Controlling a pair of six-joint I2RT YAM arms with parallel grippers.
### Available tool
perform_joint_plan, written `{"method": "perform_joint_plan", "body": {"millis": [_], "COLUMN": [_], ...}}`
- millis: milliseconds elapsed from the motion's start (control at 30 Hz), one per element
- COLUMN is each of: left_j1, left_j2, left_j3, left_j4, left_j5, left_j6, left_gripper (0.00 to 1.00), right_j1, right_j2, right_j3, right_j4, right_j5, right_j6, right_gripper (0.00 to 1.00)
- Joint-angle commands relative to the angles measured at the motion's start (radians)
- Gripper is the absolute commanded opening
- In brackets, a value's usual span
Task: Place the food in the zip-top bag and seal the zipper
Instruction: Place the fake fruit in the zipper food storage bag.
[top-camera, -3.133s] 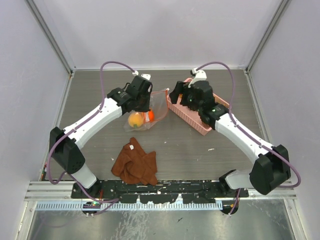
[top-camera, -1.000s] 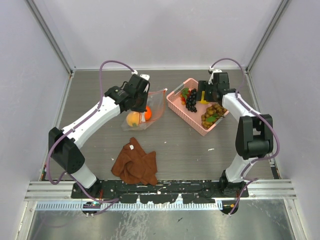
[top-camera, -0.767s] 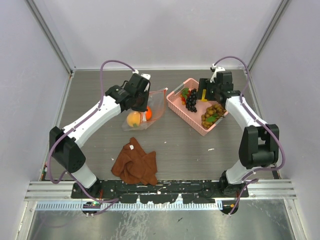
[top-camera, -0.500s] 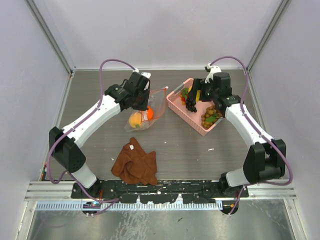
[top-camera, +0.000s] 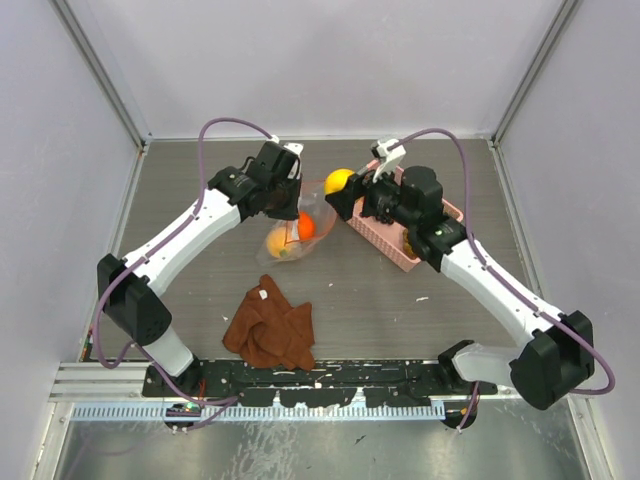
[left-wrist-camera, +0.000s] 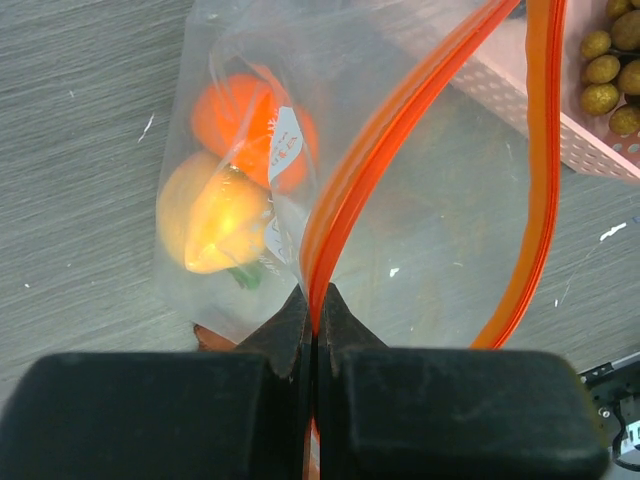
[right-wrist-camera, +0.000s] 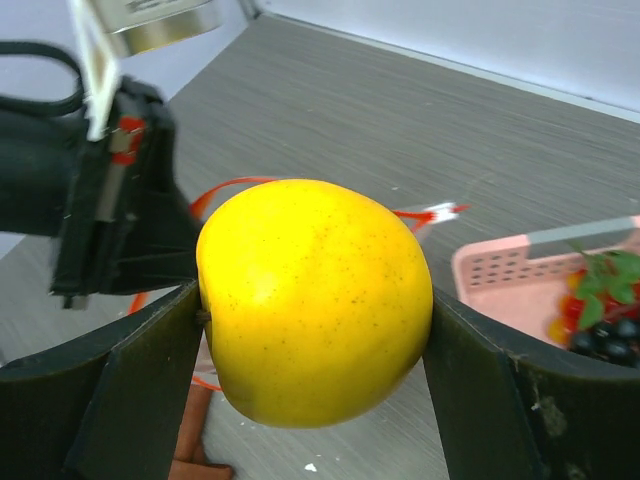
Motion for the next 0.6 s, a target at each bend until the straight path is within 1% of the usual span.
{"method": "perform_joint_plan", "body": {"millis": [0, 200, 367, 467, 567], "left_j1": [0.003, 0.004, 0.004, 0.003, 0.004], "left_j2": [-0.023, -0.03, -0.035, -0.048, -0.057], "left_j3": [0.034, 0.028, 0.019, 0.007, -0.002], "left_j4": [0.021, 0.027, 0.029, 0.031, 0.035], "left_j5": [0.032, 0.058, 0.074, 0.076, 0.076], "left_j6": [-0.021, -0.029, -0.033, -0.035, -0.034], "left_gripper": [0.0, 0.0, 0.0, 0.0, 0.0], "right_j1": [0.077, 0.112, 0.12, 0.119, 0.119], "right_j2": [0.009, 0.079, 0.148, 0.175, 0.189], "right_j3": [-0.041, -0.086, -0.085, -0.082, -0.075], "right_j4": [0.195, 0.292, 0.309, 0.306, 0.301], "right_j5": [-0.032, -0.048, -0.034, 0.001, 0.018], "right_j6": [-0.009, -0.013, -0.012, -0.017, -0.016], "right_gripper": [0.66, 0.67, 0.7, 0.74, 0.81]}}
